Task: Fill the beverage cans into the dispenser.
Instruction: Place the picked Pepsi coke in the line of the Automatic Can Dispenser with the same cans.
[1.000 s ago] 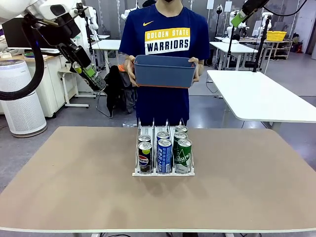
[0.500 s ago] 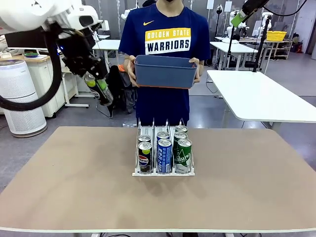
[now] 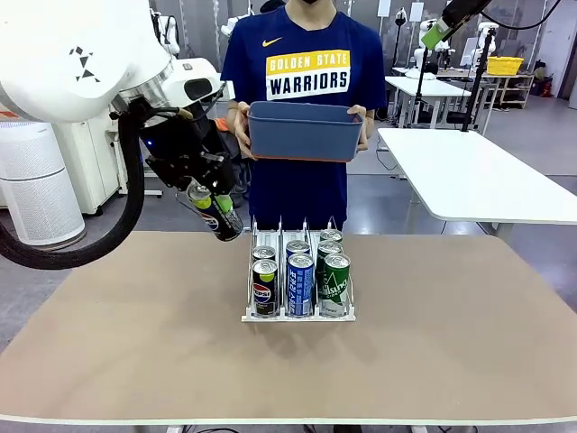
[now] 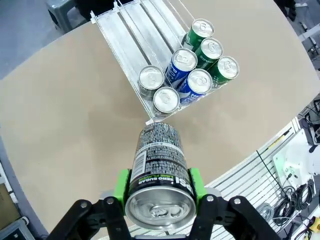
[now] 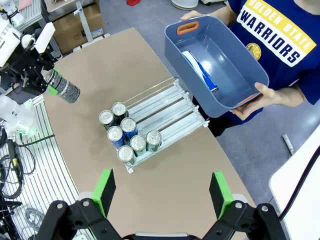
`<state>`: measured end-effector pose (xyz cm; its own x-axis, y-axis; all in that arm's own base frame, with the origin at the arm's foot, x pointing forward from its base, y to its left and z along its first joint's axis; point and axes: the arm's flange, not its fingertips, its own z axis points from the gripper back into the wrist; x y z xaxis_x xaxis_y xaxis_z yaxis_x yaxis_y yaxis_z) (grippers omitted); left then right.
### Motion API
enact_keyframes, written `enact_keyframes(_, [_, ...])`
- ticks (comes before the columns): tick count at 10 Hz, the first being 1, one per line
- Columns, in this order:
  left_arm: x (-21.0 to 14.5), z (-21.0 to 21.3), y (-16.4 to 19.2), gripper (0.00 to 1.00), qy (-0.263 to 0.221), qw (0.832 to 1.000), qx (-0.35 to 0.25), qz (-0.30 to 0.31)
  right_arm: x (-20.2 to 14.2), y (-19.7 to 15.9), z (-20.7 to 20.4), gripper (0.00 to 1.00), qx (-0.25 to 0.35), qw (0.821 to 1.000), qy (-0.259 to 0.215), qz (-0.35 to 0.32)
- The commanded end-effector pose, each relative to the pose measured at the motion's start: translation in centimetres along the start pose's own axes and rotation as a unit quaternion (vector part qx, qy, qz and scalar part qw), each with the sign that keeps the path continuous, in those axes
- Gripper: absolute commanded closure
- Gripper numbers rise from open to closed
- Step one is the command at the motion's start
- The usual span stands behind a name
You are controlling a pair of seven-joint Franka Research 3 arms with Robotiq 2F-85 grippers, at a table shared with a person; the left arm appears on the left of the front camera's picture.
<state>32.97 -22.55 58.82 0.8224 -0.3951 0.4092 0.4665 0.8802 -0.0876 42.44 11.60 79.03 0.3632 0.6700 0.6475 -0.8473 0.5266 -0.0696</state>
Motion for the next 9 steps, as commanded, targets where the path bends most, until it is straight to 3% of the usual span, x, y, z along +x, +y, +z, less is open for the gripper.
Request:
enact_keyframes(1, [0.7,1.3,1.9,0.42,-0.002,1.0,0.026,0.014,-0.1,0.0,0.0,0.0,0.0,1.0,0.0,-0.001])
enact_keyframes(4, [0.3,0.5,1.3,0.42,-0.002,1.0,0.013,0.006,-0.1,0.0,0.0,0.0,0.0,1.0,0.0,-0.001])
enact_keyframes(6, [0.2,-3.5,0.0,0.42,0.012,1.0,-0.025,-0.009,-0.1,0.0,0.0,0.0,0.0,1.0,0.0,-0.001])
enact_keyframes(9, [-2.0,-7.5,-2.5,0.42,0.009,0.999,-0.035,-0.031,-0.1,0.0,0.0,0.0,0.0,1.0,0.0,-0.001])
